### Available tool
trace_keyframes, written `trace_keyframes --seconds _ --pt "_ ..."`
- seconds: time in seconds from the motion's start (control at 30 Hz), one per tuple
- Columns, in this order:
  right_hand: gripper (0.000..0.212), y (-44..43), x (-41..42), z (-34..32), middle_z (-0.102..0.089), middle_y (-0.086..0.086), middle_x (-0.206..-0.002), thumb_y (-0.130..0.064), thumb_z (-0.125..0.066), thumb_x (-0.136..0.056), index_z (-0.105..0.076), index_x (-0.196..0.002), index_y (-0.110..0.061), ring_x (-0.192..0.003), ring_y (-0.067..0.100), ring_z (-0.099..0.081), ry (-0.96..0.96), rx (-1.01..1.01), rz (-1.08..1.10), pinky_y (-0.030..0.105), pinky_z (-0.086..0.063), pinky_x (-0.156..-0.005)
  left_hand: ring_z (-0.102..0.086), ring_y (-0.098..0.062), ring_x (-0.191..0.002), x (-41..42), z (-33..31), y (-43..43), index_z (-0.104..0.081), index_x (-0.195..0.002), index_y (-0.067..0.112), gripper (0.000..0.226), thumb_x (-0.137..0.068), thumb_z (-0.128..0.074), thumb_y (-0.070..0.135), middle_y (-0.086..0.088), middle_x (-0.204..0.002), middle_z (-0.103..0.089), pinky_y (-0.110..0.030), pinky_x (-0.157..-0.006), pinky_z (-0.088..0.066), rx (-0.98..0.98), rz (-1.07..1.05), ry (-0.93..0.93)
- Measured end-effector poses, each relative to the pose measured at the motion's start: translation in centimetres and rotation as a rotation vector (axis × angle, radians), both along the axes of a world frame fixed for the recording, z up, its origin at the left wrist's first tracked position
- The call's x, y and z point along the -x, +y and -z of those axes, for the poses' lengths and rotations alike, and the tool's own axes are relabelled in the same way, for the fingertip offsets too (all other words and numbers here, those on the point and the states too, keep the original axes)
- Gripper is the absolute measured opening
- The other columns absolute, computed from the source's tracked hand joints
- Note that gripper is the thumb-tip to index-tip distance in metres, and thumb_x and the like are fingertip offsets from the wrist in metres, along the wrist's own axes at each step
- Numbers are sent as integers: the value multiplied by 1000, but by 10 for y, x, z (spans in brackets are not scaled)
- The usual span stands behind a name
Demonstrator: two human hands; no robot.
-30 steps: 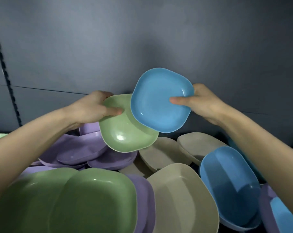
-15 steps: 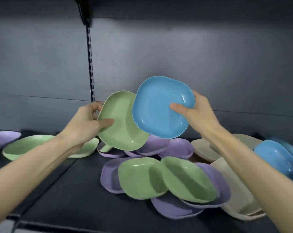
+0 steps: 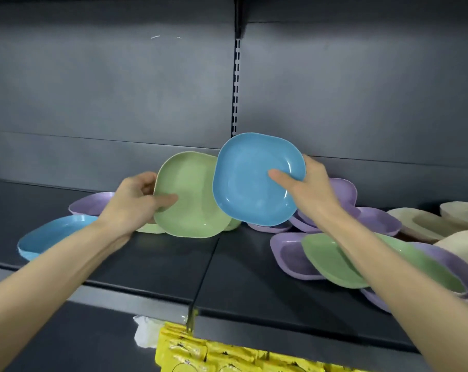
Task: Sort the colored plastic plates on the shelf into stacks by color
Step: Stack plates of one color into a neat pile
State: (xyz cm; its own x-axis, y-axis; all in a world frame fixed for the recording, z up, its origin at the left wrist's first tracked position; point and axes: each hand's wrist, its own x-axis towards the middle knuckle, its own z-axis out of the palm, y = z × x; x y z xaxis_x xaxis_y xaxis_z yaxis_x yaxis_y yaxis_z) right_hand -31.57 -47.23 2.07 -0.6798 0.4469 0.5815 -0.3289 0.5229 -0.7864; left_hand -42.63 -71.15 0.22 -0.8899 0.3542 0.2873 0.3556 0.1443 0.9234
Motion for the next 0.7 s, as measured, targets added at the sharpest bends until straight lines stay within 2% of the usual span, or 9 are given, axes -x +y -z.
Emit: trace_keyframes --seconds 0.07,0.17,0.23,0.37,0.47,0.57,0.7 --pt "20 -3 16 -1 -66 -13 -90 -10 -66 -85 -61 -96 -26 -78 4 -63 -8 -7 7 16 -51 -66 -64 -20 -74 15 0 -3 -64 -102 5 21 -81 -68 2 -9 -92 -70 -23 -62 -52 9 -13 13" --pt "21 -6 47 1 -67 -10 -92 -11 -67 -84 -61 -101 -23 -79 5 -63 -27 -7 20 15 -51 -65 -68 -23 -86 47 1 -7 -65 -102 14 25 -79 -71 6 -5 -95 -72 -39 -83 -54 48 -28 41" --pt "21 -6 68 1 -67 -10 -91 -11 -67 -84 -61 -100 -23 -79 6 -63 -45 -15 21 15 -51 -65 -68 -26 -90 67 -1 -7 -64 -102 15 28 -77 -74 8 -5 -95 -72 -46 -88 -53 105 -51 86" --pt "23 -1 105 -1 -69 0 -99 -13 -66 -84 -63 -106 -17 -90 19 -65 -117 -73 45 33 -53 -78 -66 -27 -91 103 1 1 -53 -107 15 41 -73 -75 8 -4 -98 -69 -47 -83 -54 202 -45 210" --pt "25 6 125 -3 -69 2 -102 -14 -66 -84 -63 -108 -14 -93 21 -65 -152 -103 73 38 -54 -81 -63 -25 -95 124 3 13 -43 -123 28 62 -74 -73 5 1 -104 -65 -42 -78 -55 235 21 279" --pt "24 10 140 1 -69 1 -100 -14 -67 -83 -63 -107 -14 -92 21 -66 -205 -123 111 37 -54 -80 -62 -28 -98 145 8 19 -31 -136 39 83 -74 -74 4 3 -110 -61 -41 -81 -54 290 99 320" --pt "22 6 161 7 -69 -1 -98 -15 -68 -83 -63 -105 -16 -89 18 -66 -271 -126 142 31 -53 -75 -63 -24 -96 177 14 18 -35 -132 38 79 -73 -74 2 11 -102 -61 -30 -68 -56 319 183 316"
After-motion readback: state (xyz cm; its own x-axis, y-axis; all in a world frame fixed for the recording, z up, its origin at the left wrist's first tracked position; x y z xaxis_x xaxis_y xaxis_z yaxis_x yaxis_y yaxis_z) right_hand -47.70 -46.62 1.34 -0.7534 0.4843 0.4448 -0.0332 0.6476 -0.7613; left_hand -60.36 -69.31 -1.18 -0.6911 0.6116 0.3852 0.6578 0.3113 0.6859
